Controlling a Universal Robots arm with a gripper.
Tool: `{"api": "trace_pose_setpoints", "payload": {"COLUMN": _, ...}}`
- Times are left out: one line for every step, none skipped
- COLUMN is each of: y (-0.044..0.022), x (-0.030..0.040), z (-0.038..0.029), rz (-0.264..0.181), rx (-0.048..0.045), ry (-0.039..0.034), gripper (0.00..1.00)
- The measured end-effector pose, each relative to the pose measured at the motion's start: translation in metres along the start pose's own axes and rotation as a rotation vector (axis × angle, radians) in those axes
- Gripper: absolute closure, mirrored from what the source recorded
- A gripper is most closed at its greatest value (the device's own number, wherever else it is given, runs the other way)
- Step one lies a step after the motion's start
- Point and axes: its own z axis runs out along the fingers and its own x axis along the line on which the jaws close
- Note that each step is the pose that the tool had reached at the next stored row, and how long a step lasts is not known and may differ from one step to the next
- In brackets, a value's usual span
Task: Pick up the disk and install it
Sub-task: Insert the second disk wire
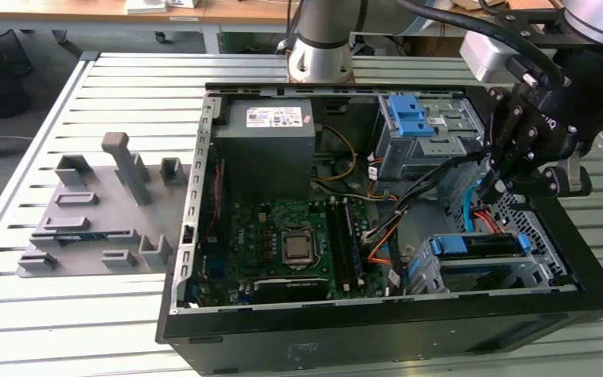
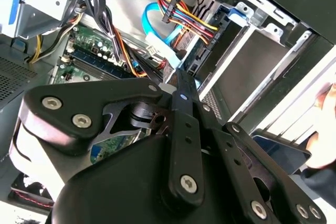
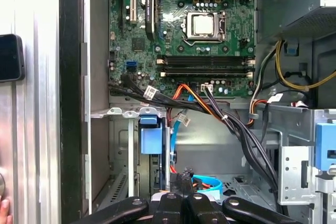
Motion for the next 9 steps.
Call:
{"api": "trace_pose_setpoints", "payload": {"y": 0.0, "x": -0.0004, "z": -0.0007, "rz": 0.0, "rx": 0.0, "ry": -0.0001, "gripper": 0.89}}
{"api": "trace_pose_setpoints", "payload": {"y": 0.0, "x": -0.0009, "z": -0.0009, "rz": 0.0, "rx": 0.0, "ry": -0.0003, "gripper": 0.89}}
{"api": "trace_pose_setpoints", "payload": {"y": 0.0, "x": -0.0014, "z": -0.0009, "rz": 0.0, "rx": 0.0, "ry": -0.0004, "gripper": 0.89}}
{"api": "trace_pose_setpoints", "payload": {"y": -0.0001, "x": -0.0017, "z": -0.001, "rz": 0.0, "rx": 0.0, "ry": -0.0003, "gripper": 0.89}}
{"api": "trace_pose_setpoints", "payload": {"y": -0.0004, "x": -0.002, "z": -0.0008, "rz": 0.0, "rx": 0.0, "ry": -0.0003, "gripper": 0.89}}
{"api": "trace_pose_setpoints", "payload": {"y": -0.0013, "x": -0.0021, "z": -0.0003, "rz": 0.0, "rx": 0.0, "ry": -0.0004, "gripper": 0.89}}
{"api": "trace_pose_setpoints", "payload": {"y": -0.0023, "x": -0.0023, "z": 0.0005, "rz": 0.0, "rx": 0.0, "ry": -0.0003, "gripper": 0.89}}
{"api": "trace_pose_setpoints", "payload": {"y": -0.0028, "x": -0.0024, "z": 0.0015, "rz": 0.0, "rx": 0.0, "ry": -0.0002, "gripper": 0.89}}
{"api": "trace_pose_setpoints", "payload": {"y": -0.0029, "x": -0.0025, "z": 0.0029, "rz": 0.0, "rx": 0.0, "ry": -0.0001, "gripper": 0.89}}
